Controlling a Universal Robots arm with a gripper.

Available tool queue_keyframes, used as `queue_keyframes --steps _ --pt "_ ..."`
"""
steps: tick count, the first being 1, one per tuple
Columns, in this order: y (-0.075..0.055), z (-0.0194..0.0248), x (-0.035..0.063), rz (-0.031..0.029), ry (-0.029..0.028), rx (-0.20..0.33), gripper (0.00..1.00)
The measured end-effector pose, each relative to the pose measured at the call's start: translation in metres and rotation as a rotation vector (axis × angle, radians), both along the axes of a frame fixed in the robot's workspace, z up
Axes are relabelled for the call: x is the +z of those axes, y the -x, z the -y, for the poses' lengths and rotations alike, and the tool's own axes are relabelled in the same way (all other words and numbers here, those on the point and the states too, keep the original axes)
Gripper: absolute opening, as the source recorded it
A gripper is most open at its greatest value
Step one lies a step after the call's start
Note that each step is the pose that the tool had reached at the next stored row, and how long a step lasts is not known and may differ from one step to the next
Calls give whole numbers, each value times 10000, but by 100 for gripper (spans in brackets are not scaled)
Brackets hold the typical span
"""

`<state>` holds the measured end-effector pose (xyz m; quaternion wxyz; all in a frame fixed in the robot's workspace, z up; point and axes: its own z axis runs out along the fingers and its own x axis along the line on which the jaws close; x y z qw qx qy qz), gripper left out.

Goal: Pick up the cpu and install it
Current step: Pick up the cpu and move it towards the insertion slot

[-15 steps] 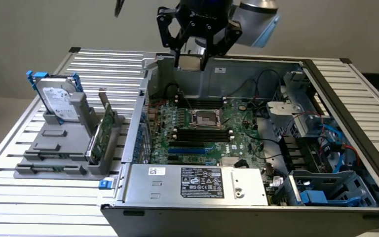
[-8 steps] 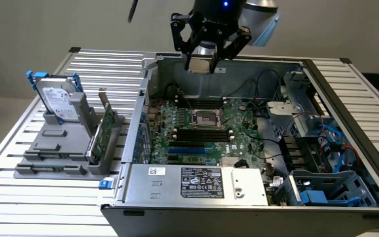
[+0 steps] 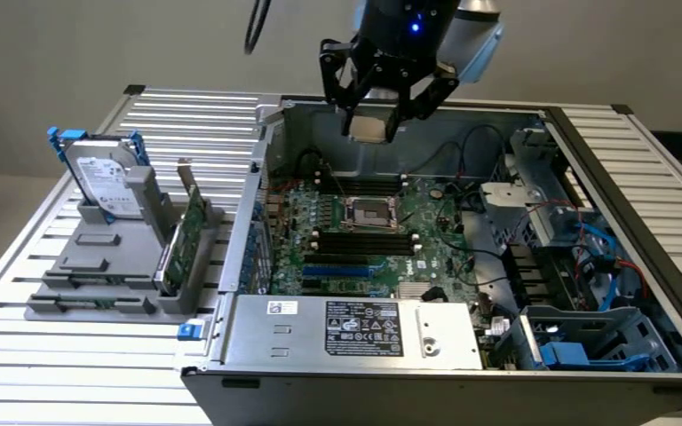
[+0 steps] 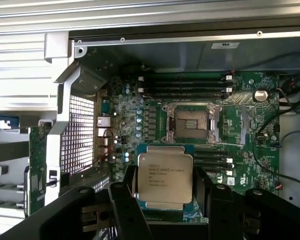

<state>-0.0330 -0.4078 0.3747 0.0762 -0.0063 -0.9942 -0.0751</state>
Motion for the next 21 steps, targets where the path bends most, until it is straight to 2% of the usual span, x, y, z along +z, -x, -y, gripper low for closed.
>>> queue_keyframes --steps 2,6,8,13,17,21 --pt "-10 -47 -38 2 -3 -4 55" --pt "-28 -199 -110 1 -1 -2 55" --pt "-49 -245 -142 0 -2 0 55" --pt "-122 -291 -188 1 -2 -16 55" --pt "-189 -298 -218 1 -6 -87 55" --pt "-223 -298 -255 1 -41 -325 55"
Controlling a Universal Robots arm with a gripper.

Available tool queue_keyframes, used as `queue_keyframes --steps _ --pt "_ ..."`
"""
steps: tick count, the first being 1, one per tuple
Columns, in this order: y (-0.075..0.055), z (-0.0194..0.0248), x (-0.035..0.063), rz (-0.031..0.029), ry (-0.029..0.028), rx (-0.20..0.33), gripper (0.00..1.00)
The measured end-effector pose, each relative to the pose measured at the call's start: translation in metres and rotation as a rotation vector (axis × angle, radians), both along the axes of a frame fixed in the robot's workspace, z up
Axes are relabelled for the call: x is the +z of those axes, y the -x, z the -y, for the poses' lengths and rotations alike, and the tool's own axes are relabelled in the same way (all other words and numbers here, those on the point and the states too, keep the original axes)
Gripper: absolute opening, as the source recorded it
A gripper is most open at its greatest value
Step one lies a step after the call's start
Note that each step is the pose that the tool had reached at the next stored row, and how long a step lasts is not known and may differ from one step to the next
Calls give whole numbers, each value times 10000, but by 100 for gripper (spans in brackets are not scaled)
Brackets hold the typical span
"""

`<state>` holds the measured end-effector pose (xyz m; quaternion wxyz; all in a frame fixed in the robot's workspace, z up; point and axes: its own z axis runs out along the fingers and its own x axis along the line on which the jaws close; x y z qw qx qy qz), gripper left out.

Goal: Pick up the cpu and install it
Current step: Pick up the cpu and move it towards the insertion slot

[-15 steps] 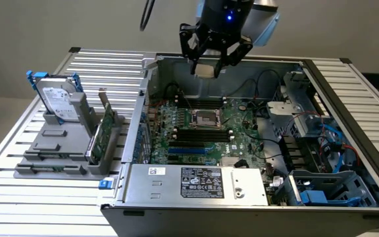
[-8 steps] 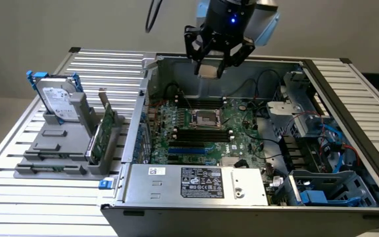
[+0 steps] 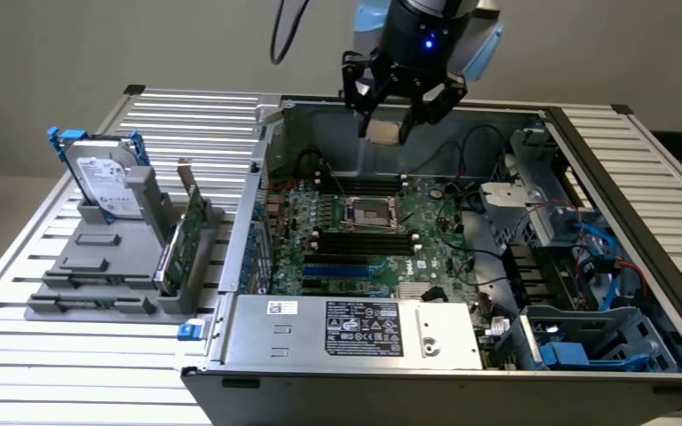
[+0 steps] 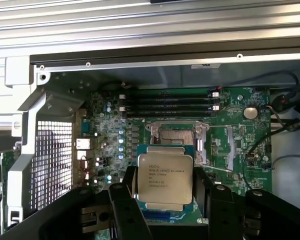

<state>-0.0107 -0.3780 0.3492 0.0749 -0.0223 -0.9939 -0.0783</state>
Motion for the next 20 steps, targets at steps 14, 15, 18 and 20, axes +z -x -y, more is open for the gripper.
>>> queue_keyframes --steps 14,15,18,20 --pt "-5 0 -142 1 -56 -2052 55" --pt "-5 0 -153 1 -58 -2212 55" --pt "-6 0 -186 2 -65 -2706 55" --pt "-6 0 -208 3 -66 -3039 55"
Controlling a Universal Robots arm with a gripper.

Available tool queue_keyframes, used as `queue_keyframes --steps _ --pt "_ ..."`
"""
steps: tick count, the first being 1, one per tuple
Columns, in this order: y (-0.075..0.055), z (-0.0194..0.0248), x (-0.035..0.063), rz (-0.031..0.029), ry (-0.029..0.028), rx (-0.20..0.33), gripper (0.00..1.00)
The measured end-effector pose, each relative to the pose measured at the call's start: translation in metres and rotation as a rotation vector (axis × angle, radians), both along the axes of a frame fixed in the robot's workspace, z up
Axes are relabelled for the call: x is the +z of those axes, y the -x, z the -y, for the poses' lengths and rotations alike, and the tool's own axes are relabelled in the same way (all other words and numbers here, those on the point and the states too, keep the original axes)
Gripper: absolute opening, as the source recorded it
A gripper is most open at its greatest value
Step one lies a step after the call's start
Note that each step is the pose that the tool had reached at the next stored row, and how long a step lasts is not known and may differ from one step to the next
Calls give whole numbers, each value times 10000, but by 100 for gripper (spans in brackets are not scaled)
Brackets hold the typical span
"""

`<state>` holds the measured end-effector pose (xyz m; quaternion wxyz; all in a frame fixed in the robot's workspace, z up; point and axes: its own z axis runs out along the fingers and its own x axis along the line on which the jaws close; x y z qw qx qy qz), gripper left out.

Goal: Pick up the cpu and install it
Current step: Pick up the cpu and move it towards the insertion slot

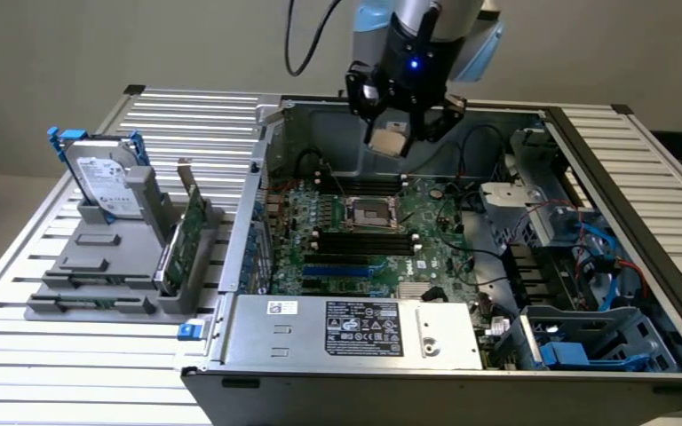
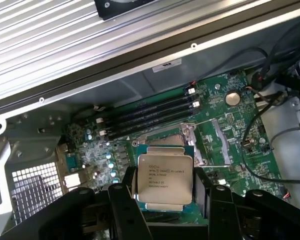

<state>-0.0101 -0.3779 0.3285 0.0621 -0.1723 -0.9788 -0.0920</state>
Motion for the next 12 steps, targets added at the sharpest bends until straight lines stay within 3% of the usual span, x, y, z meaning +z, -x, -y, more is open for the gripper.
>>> queue_keyframes --steps 12 --pt "0 0 -146 1 -7 -2114 55"
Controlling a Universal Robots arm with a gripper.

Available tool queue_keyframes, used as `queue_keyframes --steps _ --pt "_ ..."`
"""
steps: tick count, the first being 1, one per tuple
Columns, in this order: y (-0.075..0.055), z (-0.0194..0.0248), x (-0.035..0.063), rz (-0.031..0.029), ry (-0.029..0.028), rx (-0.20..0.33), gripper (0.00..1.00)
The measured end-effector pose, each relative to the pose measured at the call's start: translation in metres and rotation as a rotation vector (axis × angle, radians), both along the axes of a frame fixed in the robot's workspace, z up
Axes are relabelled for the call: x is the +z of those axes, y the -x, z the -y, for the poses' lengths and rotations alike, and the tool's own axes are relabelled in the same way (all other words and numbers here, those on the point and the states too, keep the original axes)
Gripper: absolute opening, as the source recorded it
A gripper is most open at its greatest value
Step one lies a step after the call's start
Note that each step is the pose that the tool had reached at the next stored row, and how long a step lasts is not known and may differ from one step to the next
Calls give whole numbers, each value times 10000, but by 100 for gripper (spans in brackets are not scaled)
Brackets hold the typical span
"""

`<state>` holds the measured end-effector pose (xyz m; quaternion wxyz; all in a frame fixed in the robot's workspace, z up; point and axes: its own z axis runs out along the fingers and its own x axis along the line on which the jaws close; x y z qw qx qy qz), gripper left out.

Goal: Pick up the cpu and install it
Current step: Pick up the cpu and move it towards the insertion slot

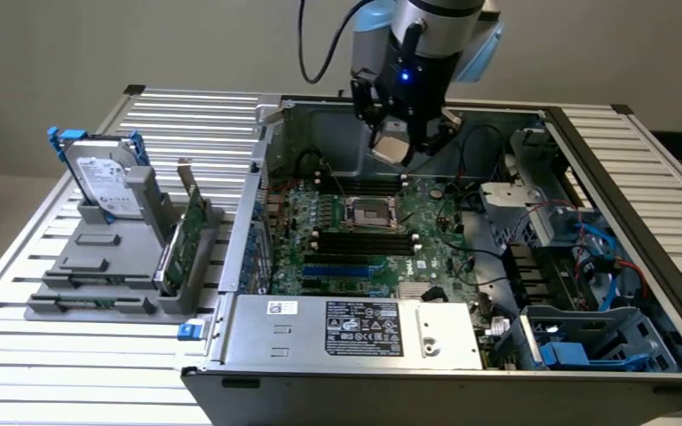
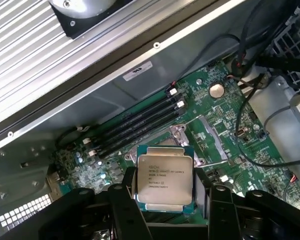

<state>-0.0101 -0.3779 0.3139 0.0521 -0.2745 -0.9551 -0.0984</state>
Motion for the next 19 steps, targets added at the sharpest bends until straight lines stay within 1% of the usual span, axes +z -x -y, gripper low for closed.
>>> queue_keyframes --steps 8,19 --pt "0 0 -94 0 -1 -1451 55" --pt "0 0 -112 0 -1 -3414 55"
